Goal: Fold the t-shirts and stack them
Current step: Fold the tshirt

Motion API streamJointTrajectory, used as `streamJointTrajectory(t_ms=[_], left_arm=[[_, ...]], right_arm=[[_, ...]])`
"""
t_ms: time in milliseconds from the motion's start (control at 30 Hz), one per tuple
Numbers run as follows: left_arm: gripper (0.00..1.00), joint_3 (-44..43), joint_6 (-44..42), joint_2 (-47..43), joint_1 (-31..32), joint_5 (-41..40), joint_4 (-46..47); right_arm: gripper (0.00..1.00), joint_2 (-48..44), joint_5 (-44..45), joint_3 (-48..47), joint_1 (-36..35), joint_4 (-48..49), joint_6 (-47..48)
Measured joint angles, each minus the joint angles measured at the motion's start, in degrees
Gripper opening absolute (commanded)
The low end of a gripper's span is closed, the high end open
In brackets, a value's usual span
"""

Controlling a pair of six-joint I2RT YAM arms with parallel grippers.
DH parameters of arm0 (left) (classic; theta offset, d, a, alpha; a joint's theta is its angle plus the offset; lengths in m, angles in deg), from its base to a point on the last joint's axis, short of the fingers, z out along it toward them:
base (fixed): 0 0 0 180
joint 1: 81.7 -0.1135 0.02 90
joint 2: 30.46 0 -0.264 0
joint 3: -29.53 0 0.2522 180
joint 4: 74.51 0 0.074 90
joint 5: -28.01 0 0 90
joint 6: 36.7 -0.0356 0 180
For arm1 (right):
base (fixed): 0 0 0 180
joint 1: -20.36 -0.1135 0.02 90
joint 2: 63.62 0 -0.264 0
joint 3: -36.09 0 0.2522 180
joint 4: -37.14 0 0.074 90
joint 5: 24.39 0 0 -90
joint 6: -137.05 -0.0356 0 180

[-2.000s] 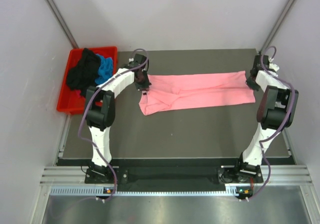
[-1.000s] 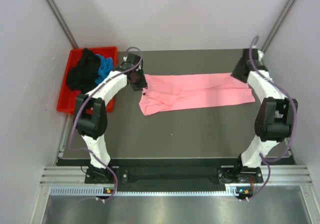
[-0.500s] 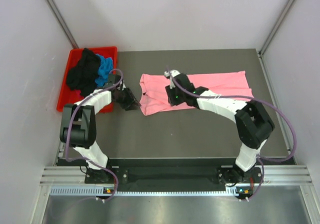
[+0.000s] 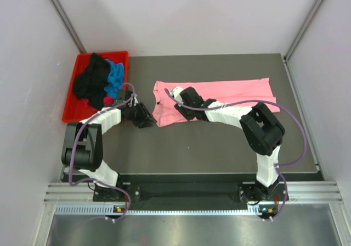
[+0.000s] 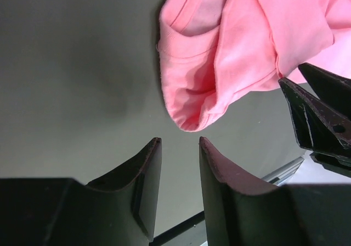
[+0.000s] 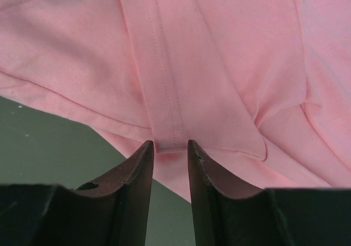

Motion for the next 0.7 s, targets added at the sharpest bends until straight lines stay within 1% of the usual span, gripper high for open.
streamJointTrajectory(t_ms=[133,300,433,533,567,633,667,700], left_arm=[[0.39,0.33,0.26,-0.02,0.00,0.00,0.24],[0.39,0.33,0.68,-0.04,0.00,-0.04,0.92],[0.38,0.33,0.72,-0.04,0.00,-0.22,0.92],[0.38,0.33,0.72,-0.04,0.00,-0.42,0.92],[0.38,0.33,0.72,-0.04,0.00,-0.48,0.92],[0.39,0.33,0.72,-0.04,0.00,-0.55,0.92],[0.39,0.33,0.72,-0.04,0.00,-0.63,0.92],[0.39,0.33,0.72,-0.04,0.00,-0.72,0.92]], right_arm=[[0.32,0.13,0.72,0.00,-0.70,0.59,2.51],[0.35,0.79,2.12,-0.31,-1.92,1.16,4.85],[0.34,1.38,2.95,-0.33,-2.47,1.53,6.05],[0.28,1.86,4.42,-0.46,-2.64,1.66,6.67],[0.22,2.25,4.87,-0.74,-2.67,1.73,6.80],[0.15,2.62,5.79,-0.90,-2.67,1.97,7.23],[0.08,2.67,6.32,-0.92,-2.67,2.03,7.26],[0.04,2.67,6.82,-0.92,-2.67,2.14,7.39]])
